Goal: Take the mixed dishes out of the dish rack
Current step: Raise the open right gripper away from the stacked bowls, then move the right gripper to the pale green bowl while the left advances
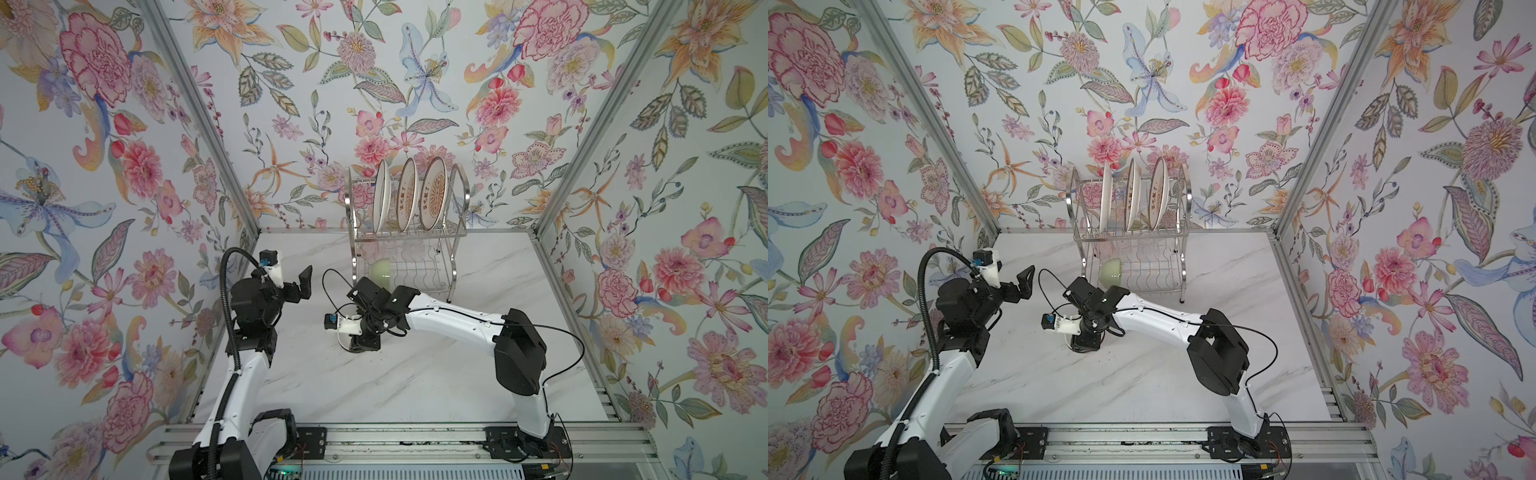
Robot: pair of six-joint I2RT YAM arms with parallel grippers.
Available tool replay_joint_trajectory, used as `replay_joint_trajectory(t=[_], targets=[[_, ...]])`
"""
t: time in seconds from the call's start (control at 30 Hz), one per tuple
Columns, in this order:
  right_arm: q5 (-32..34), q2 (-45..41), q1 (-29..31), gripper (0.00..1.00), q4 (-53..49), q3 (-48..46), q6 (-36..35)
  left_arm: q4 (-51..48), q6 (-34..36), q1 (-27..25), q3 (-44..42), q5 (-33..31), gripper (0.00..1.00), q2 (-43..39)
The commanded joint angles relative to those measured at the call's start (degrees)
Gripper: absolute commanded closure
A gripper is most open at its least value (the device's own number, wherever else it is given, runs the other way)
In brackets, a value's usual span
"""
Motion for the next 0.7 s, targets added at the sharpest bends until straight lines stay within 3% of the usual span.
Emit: replay_joint_trajectory(t=[0.0, 0.27, 0.43, 0.67], targets=[[-1.4, -5.9, -1.5, 0.54, 10.6, -5.4, 4.7, 2.1, -0.3, 0.5, 0.5, 2.5, 0.01, -2.1], [2.4, -20.2, -5.2, 0.53, 34.3, -24.6, 14.7, 1.6, -1.4, -0.1, 0.9, 10.2, 0.01, -2.8], [10.2, -26.4, -8.2, 0.5, 44.5, -34.6, 19.9, -0.2, -2.8, -2.6, -1.1, 8.5, 0.01, -3.9], [6.8, -29.5, -15.4, 0.4, 57.3, -44.5, 31.0, -2.2, -5.1, -9.3, -3.6, 4.5, 0.03, -4.6]])
